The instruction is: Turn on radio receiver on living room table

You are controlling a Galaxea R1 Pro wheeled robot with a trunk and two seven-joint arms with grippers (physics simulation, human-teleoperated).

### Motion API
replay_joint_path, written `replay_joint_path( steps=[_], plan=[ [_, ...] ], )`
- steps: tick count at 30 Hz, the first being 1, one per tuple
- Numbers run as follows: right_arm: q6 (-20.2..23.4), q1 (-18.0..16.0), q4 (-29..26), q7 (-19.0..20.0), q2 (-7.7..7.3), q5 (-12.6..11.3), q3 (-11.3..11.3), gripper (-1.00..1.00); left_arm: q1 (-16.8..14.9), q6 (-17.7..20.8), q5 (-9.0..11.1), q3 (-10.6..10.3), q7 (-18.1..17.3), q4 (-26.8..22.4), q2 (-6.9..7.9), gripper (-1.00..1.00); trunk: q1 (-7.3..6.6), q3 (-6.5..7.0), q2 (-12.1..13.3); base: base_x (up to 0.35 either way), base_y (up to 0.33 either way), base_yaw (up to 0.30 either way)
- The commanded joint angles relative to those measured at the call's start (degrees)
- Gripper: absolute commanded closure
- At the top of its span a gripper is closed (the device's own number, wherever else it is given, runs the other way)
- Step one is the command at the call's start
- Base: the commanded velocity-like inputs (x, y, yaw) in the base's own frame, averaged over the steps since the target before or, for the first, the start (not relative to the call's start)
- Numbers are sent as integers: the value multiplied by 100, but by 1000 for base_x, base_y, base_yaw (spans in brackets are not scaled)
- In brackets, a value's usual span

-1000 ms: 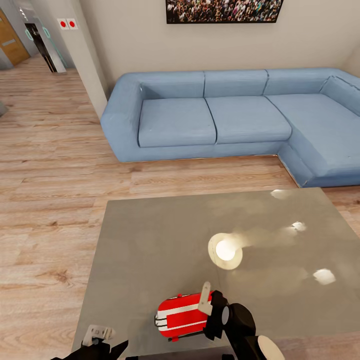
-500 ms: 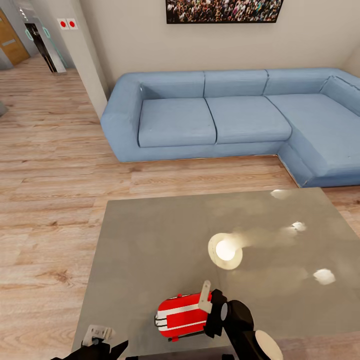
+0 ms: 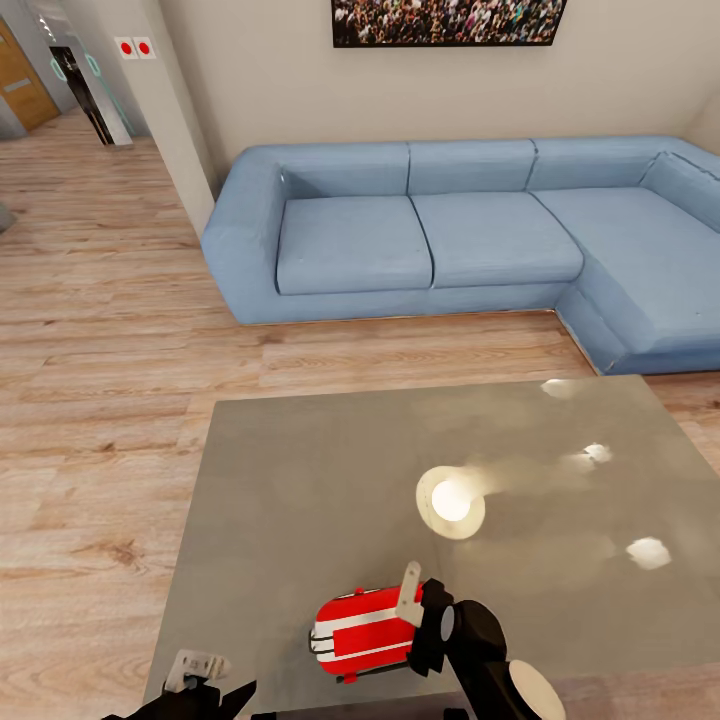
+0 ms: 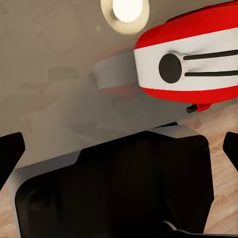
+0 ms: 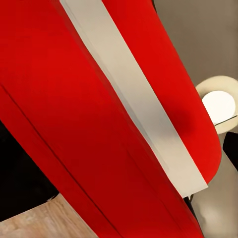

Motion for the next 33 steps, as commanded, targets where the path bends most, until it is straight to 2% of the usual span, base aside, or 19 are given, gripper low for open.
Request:
replay_joint_path(
  steps=[1, 29, 30, 33],
  plan=[
    [0, 0, 0, 0, 0, 0, 0, -100, 0, 0, 0, -1, 1, 0, 0, -100, 0, 0, 0, 0, 0, 0],
    [0, 0, 44, -6, 11, 0, 0, -100, 0, 3, 0, -6, 1, -1, -3, -100, 0, 0, 0, 0, 0, 0],
    [0, 0, 60, -7, 11, 0, 0, 100, 0, 4, 0, -7, 1, -1, -3, -100, 0, 0, 0, 0, 0, 0],
    [0, -24, 170, -19, 11, -4, 0, 100, 0, 3, 0, -7, 0, -1, -4, -100, 0, 0, 0, 0, 0, 0]
  ],
)
